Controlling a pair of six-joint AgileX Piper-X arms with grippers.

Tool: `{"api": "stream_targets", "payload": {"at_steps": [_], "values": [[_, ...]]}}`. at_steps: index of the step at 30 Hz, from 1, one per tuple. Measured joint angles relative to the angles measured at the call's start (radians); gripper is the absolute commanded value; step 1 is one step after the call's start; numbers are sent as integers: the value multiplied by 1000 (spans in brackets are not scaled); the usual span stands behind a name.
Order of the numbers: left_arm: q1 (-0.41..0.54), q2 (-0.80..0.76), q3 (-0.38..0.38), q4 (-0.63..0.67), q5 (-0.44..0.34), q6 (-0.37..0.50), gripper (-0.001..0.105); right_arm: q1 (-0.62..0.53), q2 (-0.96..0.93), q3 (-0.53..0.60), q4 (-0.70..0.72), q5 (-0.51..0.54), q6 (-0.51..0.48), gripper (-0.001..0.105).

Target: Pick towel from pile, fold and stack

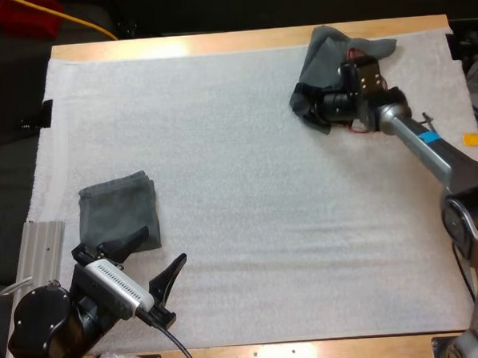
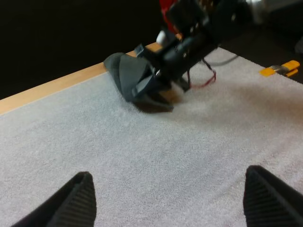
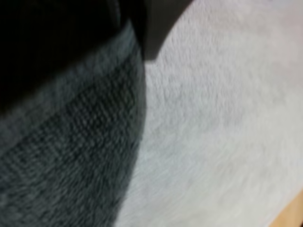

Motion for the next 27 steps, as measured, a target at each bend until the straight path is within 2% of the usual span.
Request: {"api": "stream_targets", "payload": {"at_steps": [7, 11, 18, 24, 27], "values": [[0, 0, 0, 0, 0, 0, 63, 37, -246, 0, 258, 238, -374, 1], [0, 0, 0, 0, 0, 0, 63, 52, -366, 0, 359, 323, -498, 1], [0, 0, 0, 0, 0, 0, 63, 52, -556, 0, 464, 366, -550, 1], [0, 0, 0, 0, 0, 0, 63, 52, -702, 0, 573, 365, -553, 1], [0, 0, 0, 0, 1, 0, 63, 52, -759, 0, 634, 332, -553, 1]]}}
